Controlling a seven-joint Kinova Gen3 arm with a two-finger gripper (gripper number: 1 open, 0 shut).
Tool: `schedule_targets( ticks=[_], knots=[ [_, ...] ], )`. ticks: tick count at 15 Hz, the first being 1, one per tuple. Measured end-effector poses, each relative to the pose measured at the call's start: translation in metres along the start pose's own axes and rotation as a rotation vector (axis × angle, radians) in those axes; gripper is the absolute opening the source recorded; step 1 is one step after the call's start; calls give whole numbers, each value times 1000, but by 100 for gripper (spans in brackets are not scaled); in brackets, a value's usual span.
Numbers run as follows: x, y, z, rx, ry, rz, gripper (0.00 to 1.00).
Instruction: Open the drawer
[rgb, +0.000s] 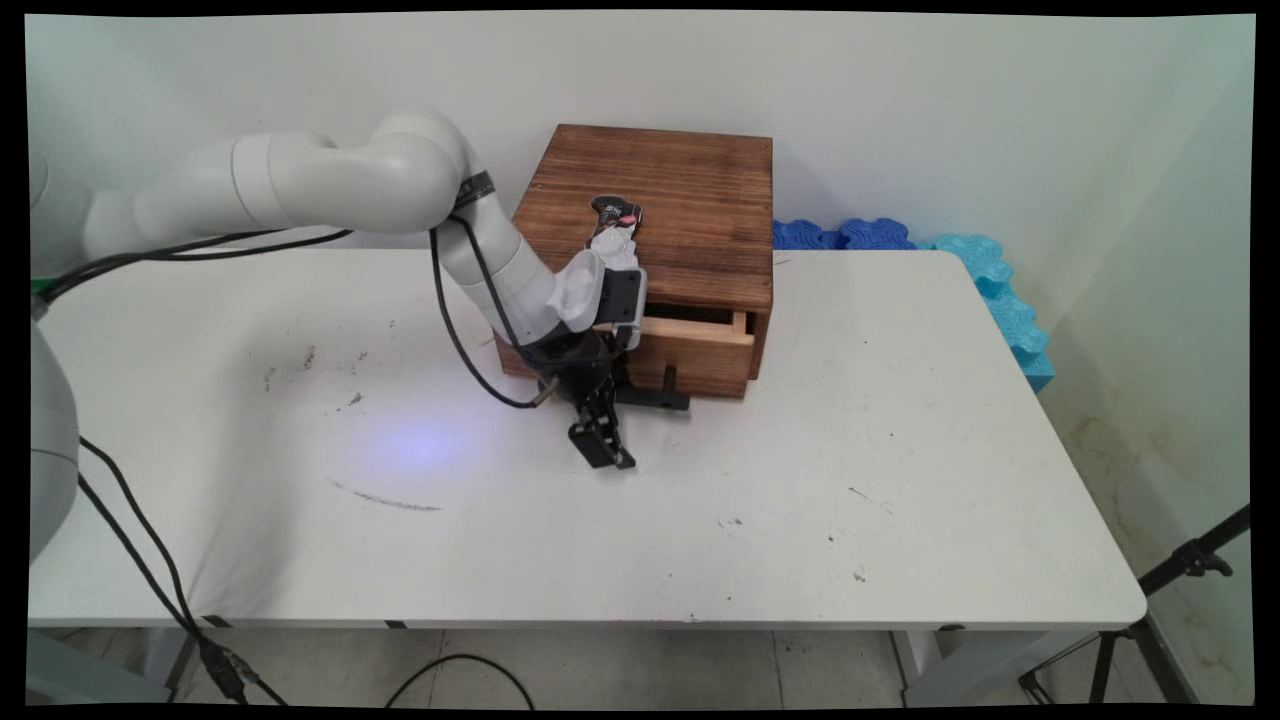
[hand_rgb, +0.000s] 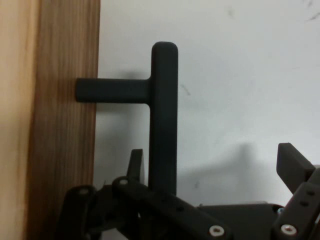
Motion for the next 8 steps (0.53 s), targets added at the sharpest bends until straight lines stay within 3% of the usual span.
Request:
schedule_targets(
  ticks=[8],
  knots=[
    [-4,27,-8,-41,-1,32,100]
  ],
)
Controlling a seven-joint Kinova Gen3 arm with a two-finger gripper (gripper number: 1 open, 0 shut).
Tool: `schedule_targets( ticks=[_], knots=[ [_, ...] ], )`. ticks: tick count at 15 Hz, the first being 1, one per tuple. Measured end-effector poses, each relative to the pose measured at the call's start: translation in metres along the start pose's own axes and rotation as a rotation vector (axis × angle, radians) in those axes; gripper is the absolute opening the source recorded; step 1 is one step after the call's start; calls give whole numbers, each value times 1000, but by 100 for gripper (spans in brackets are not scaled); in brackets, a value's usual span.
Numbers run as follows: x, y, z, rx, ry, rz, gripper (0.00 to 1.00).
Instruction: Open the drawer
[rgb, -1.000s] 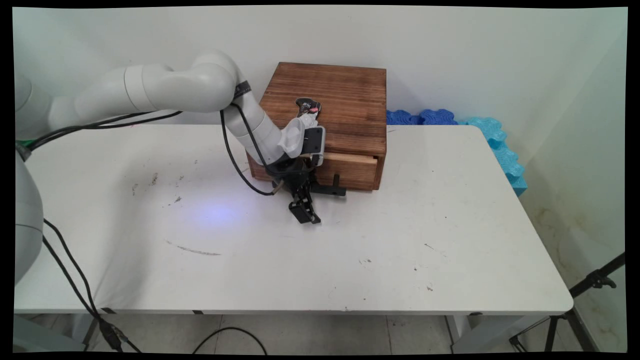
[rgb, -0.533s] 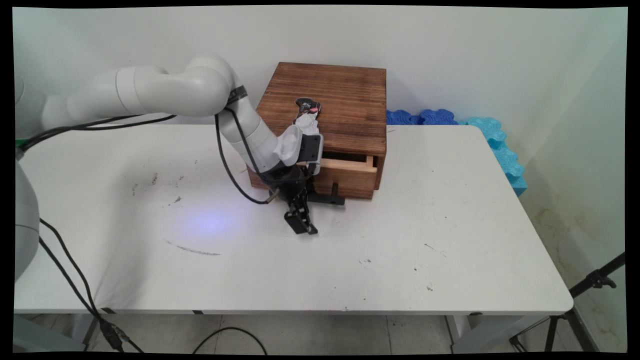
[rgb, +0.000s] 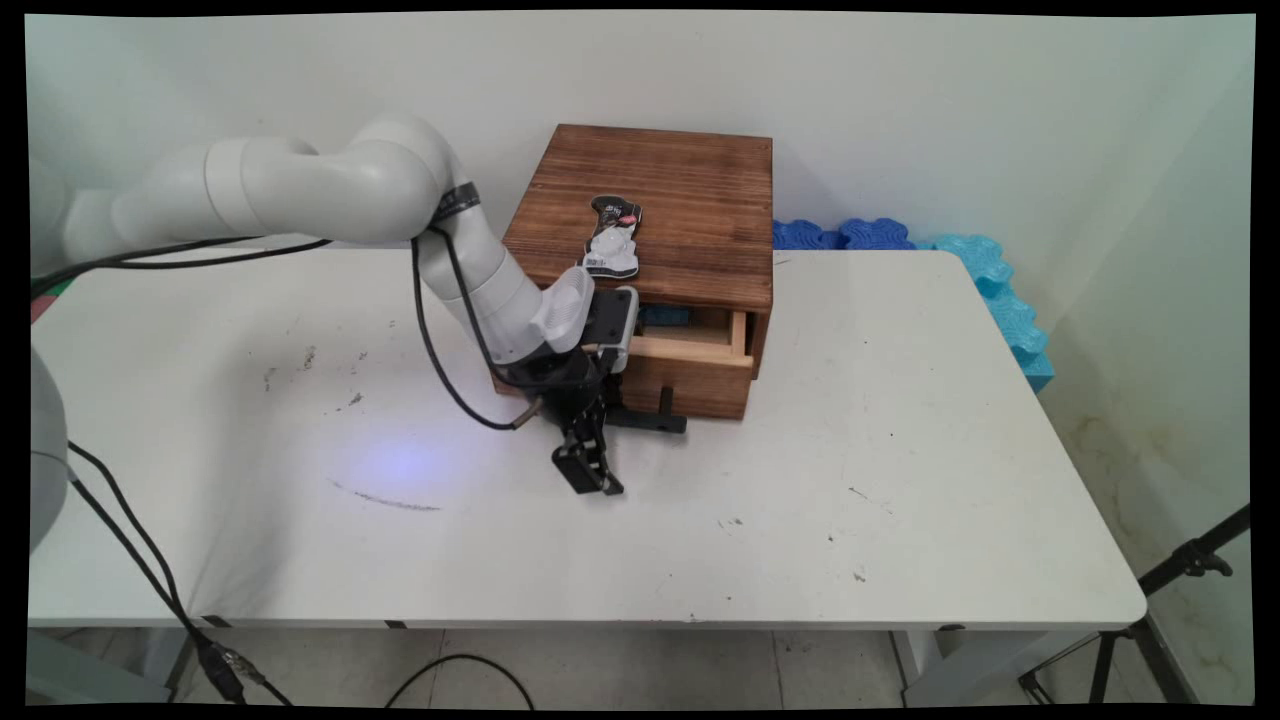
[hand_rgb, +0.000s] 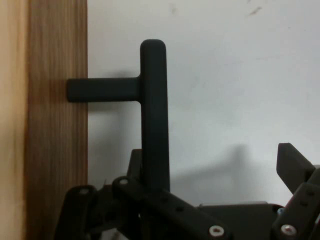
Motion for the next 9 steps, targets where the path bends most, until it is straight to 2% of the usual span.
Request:
schedule_targets(
  ticks=[9],
  knots=[
    [-3,39,-9,-35,-4,44,100]
  ],
)
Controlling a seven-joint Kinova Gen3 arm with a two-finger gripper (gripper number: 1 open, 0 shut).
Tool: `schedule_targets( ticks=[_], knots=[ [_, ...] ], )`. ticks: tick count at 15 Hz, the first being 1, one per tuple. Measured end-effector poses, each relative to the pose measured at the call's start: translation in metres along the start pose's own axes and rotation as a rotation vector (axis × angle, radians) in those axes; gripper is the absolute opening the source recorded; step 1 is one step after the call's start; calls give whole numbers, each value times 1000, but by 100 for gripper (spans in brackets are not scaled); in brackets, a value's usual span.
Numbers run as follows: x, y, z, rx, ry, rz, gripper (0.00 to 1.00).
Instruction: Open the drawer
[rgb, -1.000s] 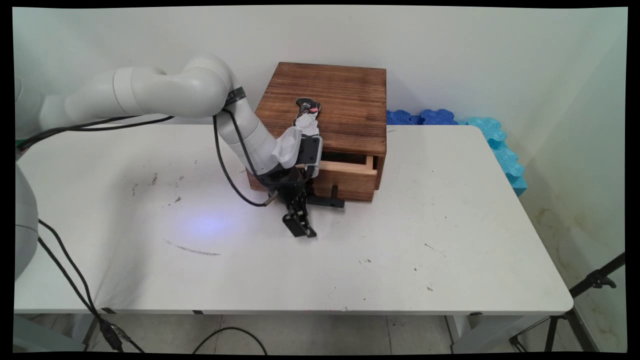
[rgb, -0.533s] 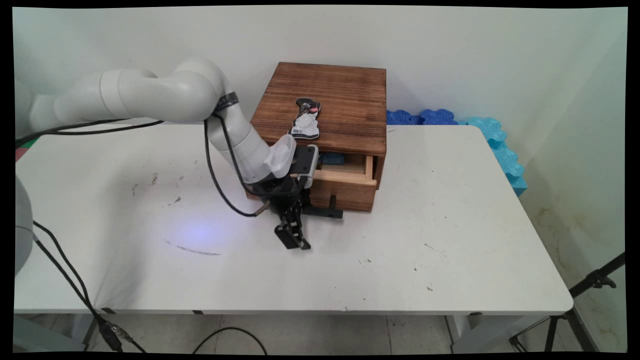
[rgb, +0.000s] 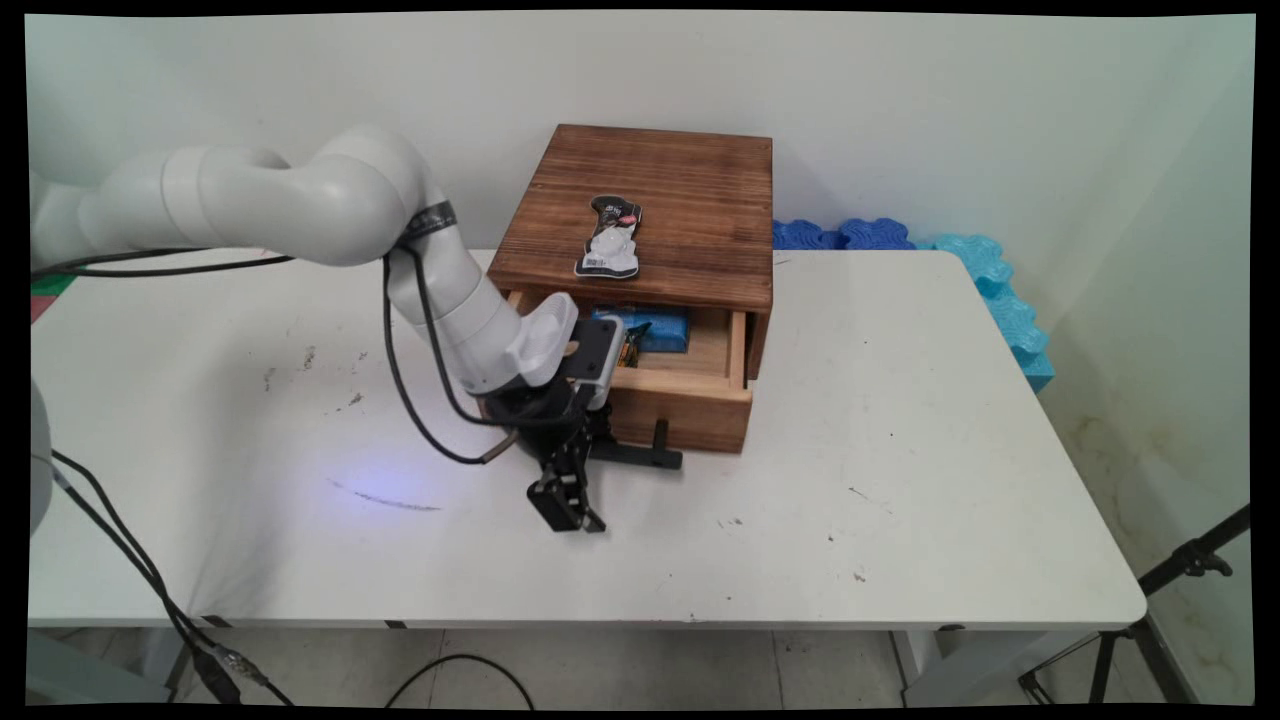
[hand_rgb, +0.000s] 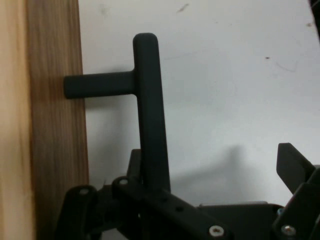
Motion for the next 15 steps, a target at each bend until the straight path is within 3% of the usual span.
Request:
schedule_targets(
  ticks=[15],
  knots=[
    [12,89,8,10,-27,2,100]
  ],
)
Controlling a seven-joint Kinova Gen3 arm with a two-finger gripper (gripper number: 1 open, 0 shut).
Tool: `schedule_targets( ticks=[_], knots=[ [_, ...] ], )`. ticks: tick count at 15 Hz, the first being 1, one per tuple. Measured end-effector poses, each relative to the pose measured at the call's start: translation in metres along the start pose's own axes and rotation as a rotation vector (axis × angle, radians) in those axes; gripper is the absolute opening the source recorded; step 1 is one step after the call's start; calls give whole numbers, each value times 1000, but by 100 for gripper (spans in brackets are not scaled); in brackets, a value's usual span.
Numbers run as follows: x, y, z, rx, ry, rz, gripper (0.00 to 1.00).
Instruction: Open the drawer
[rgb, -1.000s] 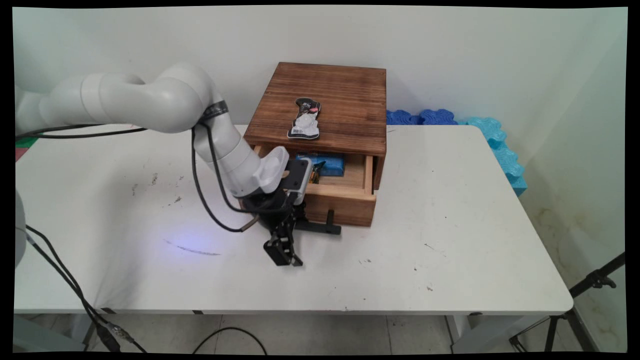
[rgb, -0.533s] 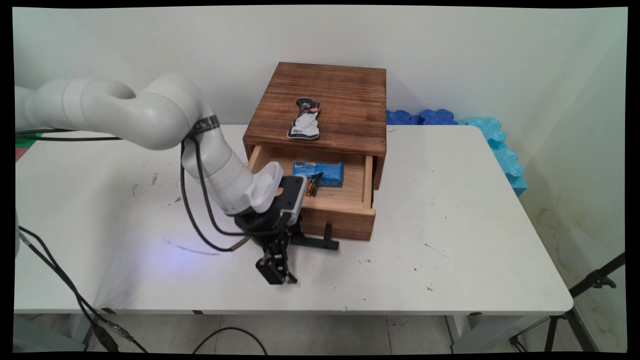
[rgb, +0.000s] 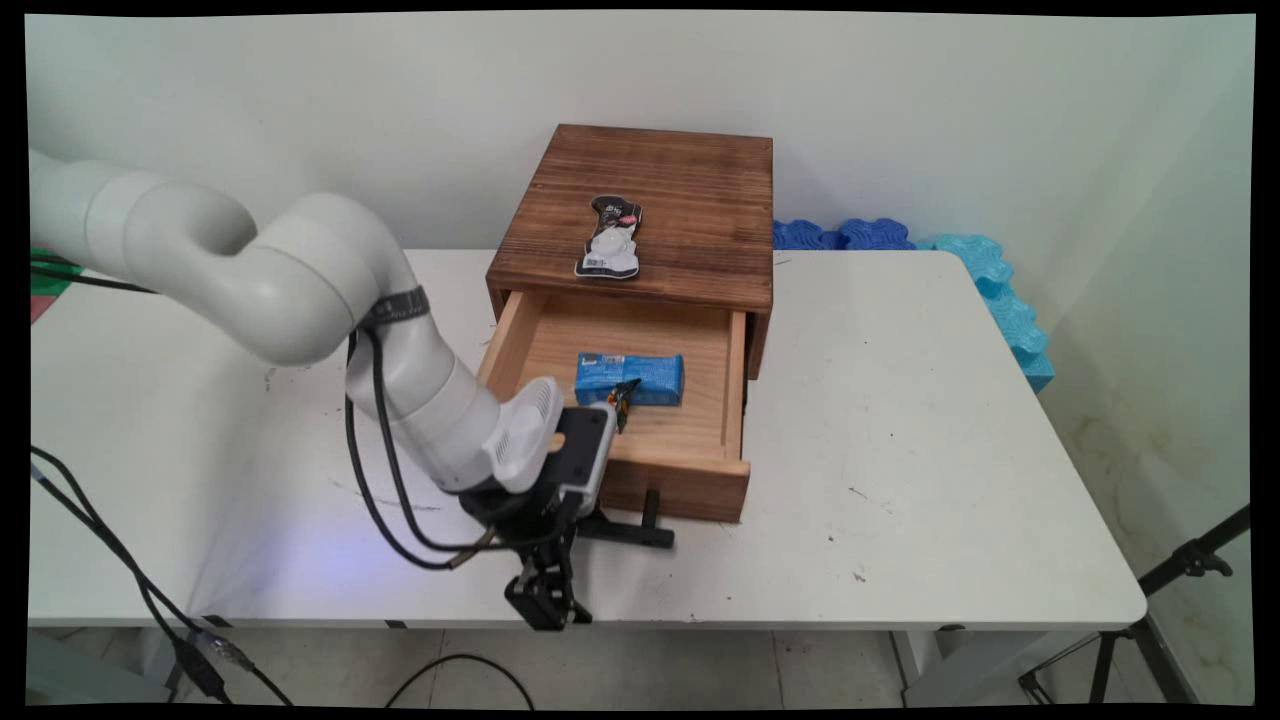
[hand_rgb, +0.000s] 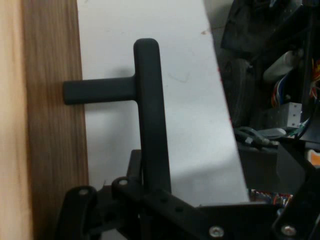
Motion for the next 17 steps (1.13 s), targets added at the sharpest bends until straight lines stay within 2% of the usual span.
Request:
schedule_targets(
  ticks=[5,17],
  knots=[
    [8,25,5,2,0,3,100],
    [14,55,-3,3,13,29,100]
  ],
)
